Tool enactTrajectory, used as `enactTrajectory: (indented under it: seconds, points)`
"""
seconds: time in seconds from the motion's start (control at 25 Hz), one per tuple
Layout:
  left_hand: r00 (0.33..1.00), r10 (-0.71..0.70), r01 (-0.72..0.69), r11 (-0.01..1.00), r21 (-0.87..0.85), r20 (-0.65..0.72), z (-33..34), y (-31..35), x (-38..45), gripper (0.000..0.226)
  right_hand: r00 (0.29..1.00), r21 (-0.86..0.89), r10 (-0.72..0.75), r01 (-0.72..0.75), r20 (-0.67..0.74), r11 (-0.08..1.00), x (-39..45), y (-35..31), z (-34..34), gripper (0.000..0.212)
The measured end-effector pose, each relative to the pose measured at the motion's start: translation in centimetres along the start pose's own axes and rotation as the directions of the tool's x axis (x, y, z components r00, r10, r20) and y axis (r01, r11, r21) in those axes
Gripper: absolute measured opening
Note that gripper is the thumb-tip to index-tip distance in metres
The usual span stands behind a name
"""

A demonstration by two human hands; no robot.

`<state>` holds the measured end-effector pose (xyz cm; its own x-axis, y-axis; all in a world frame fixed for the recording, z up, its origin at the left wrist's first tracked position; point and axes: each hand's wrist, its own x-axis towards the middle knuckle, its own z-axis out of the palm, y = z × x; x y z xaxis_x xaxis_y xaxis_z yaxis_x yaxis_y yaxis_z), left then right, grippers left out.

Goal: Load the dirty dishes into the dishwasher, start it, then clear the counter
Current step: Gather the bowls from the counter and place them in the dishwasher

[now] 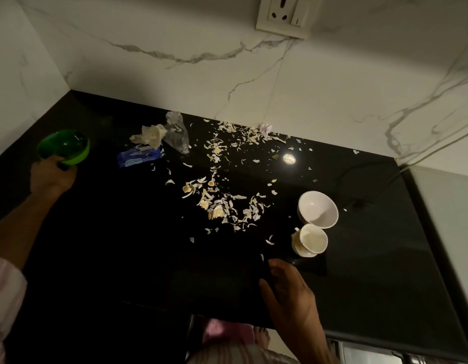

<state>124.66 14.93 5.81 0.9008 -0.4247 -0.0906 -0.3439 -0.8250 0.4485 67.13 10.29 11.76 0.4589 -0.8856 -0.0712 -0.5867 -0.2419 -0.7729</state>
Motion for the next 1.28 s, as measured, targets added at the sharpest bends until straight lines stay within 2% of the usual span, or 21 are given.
enactTrajectory:
  seconds: [0.24, 0.4, 0.56, 0.72, 0.8, 0.88, 0.96, 1.08, 1.28]
  points:
    - [0.982, -0.047, 0.014, 0.984, -0.175, -0.181, 0.7, 1.8, -3.9, 0.033, 1.000, 0.052, 0.005, -0.005, -0.006, 0.999, 0.8, 0.0, 0.0, 0.039]
    - [0.969, 0.058, -0.120, 0.960, -0.252, -0.241, 0.9, 4.5, -9.3, 0.026, 0.999, 0.058, -0.050, 0.051, -0.006, 0.997, 1.4, 0.3, 0.2, 0.037]
    - [0.966, 0.189, -0.239, 0.912, -0.333, -0.176, 2.1, 9.2, -16.9, 0.024, 0.993, 0.083, -0.119, 0.117, 0.022, 0.990, 2.1, 0.6, 0.0, 0.037]
    - [0.918, 0.377, -0.388, 0.786, -0.482, -0.124, 3.5, 13.8, -25.8, 0.025, 0.996, 0.250, -0.065, 0.047, 0.062, 0.967, 2.8, 0.4, -1.6, 0.030]
    - [0.892, 0.446, -0.402, 0.713, -0.575, -0.071, 4.1, 16.0, -30.1, 0.023, 0.997, 0.416, 0.015, -0.045, 0.076, 0.908, 3.1, 0.0, -2.9, 0.029]
    - [0.859, 0.512, -0.409, 0.656, -0.634, -0.024, 4.6, 17.9, -34.0, 0.022, 0.991, 0.572, 0.089, -0.128, 0.096, 0.811, 3.4, -0.4, -4.4, 0.039]
    - [0.811, 0.585, -0.448, 0.608, -0.655, -0.012, 5.3, 19.4, -37.3, 0.019, 0.988, 0.654, 0.111, -0.153, 0.105, 0.741, 3.3, -0.8, -6.0, 0.042]
    - [0.744, 0.668, -0.496, 0.559, -0.664, 0.007, 6.6, 21.0, -40.8, 0.015, 0.987, 0.636, 0.134, -0.161, 0.090, 0.755, 2.6, -0.1, -8.3, 0.036]
    - [0.639, 0.760, -0.548, 0.557, -0.624, 0.118, 9.9, 23.4, -44.4, 0.022, 0.962, 0.486, 0.267, -0.206, -0.060, 0.849, 1.3, 5.3, -12.0, 0.021]
